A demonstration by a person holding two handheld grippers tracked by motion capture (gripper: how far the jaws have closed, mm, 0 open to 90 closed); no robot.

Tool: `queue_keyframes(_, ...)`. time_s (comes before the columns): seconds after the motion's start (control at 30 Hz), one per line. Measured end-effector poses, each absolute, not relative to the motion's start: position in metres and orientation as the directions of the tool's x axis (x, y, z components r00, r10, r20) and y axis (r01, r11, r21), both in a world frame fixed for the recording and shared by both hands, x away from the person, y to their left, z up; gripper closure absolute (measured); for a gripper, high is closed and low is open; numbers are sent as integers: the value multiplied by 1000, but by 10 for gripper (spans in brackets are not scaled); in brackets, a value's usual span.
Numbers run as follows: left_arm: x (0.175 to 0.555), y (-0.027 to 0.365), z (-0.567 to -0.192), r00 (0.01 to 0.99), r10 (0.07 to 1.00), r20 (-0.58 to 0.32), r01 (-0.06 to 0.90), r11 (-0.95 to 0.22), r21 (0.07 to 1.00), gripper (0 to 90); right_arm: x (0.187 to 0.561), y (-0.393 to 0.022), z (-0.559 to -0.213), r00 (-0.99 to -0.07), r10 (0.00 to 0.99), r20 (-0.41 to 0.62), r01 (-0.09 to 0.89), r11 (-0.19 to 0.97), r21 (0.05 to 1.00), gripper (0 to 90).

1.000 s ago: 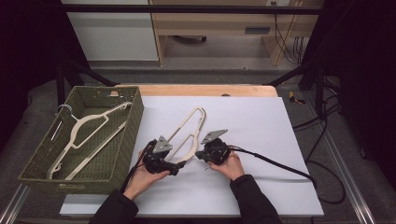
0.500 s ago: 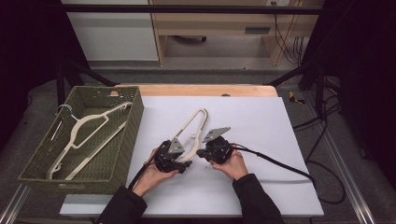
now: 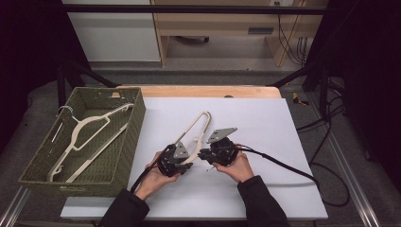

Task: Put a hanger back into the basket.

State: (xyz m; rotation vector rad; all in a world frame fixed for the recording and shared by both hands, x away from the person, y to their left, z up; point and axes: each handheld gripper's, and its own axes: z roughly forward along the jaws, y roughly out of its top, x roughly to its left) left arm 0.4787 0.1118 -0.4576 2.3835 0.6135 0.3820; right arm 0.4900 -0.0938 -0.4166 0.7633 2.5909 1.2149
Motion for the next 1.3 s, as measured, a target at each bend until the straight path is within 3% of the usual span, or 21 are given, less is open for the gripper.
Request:
queue_keyframes(0.1, 476, 113, -454, 848, 517, 114, 321, -674, 666, 743, 486, -106, -403, -844, 532, 62, 363, 483, 796, 721)
queue_keyframes(0.13, 475, 113, -452, 843, 527, 105, 326, -658, 679, 748, 484, -111, -399, -838, 541, 71, 358, 448, 819, 650)
queue_keyframes(0.17, 474, 114, -449, 844, 526, 106, 323, -656, 682, 748, 484, -111, -399, -838, 541, 71, 358, 448, 819, 650)
queue_keyframes(0.4, 469, 126, -434, 816, 572, 88, 344, -603, 720, 767, 474, -165, -379, -739, 670, 69, 306, 242, 921, 356)
queue_keyframes(0.47, 468, 129, -430, 804, 588, 89, 353, -592, 725, 769, 472, -171, -378, -729, 680, 75, 302, 222, 927, 332)
queue_keyframes(0.6, 464, 135, -421, 774, 623, 118, 356, -580, 732, 787, 467, -193, -377, -666, 742, 76, 296, 170, 940, 201)
queue_keyframes(0.97, 463, 154, -405, 703, 689, 179, 357, -558, 749, 836, 459, -206, -390, -638, 762, 110, 344, 154, 926, 105)
queue_keyframes(1.3, 455, 173, -381, 704, 702, 113, 329, -463, 823, 855, 449, -215, -395, -634, 767, 98, 336, 158, 928, 64)
